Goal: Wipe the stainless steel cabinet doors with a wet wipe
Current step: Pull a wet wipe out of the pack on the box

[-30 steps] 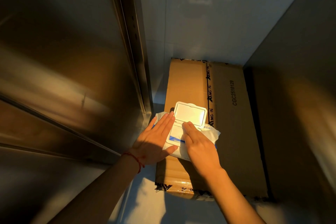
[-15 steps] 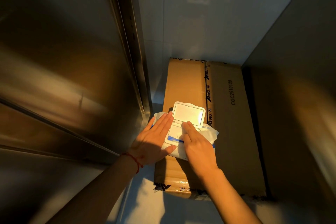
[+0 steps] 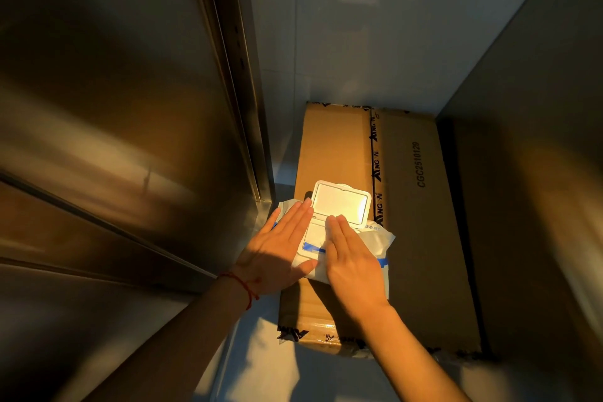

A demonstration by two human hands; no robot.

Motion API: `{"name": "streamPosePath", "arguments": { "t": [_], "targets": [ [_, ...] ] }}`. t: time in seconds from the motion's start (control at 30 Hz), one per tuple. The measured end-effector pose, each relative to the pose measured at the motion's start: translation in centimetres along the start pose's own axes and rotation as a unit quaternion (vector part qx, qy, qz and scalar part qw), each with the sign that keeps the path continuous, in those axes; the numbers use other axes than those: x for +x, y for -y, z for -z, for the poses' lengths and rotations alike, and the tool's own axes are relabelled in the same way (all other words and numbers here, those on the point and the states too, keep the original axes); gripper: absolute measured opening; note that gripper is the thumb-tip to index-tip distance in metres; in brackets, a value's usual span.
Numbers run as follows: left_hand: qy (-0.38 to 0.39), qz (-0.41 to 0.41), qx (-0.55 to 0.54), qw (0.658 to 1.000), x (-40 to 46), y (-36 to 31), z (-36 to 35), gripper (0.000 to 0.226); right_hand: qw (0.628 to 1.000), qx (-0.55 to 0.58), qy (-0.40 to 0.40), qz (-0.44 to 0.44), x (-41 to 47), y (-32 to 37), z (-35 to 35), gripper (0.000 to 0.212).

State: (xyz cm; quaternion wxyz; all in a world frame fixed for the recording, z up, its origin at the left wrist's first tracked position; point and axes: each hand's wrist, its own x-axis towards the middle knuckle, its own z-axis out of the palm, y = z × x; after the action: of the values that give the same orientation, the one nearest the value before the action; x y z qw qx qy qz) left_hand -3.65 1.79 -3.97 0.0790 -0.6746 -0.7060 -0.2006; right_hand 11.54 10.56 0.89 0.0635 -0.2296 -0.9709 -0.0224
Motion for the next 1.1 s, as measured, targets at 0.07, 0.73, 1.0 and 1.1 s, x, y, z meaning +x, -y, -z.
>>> {"name": "streamPosePath", "arguments": {
  "t": [0.07,0.73,1.0,1.1],
  "targets": [
    [-0.004,-0.002,-0.001,1.0,0.0,-0.03,0.03,0.07,1.0,0.001,-0.001,0.002,0.06,0.03,-0.04,0.073],
    [-0.03,-0.01,0.003,0.999,-0.01,-0.04,-0.28,0.068,0.999,-0.031,0.004,0.011,0.15,0.43,0.0,0.07],
    [-0.021,-0.008,-0.003,1.0,-0.02,-0.05,-0.28,0.068,0.999,-0.032,0.0,-0.001,-0.02,0.74,0.08,0.074],
    [-0.018,-0.005,-0.007,1.0,-0.09,0.01,-0.34,0.069,0.999,-0.034,0.001,0.002,0.04,0.71,0.13,0.073]
  ]
}}
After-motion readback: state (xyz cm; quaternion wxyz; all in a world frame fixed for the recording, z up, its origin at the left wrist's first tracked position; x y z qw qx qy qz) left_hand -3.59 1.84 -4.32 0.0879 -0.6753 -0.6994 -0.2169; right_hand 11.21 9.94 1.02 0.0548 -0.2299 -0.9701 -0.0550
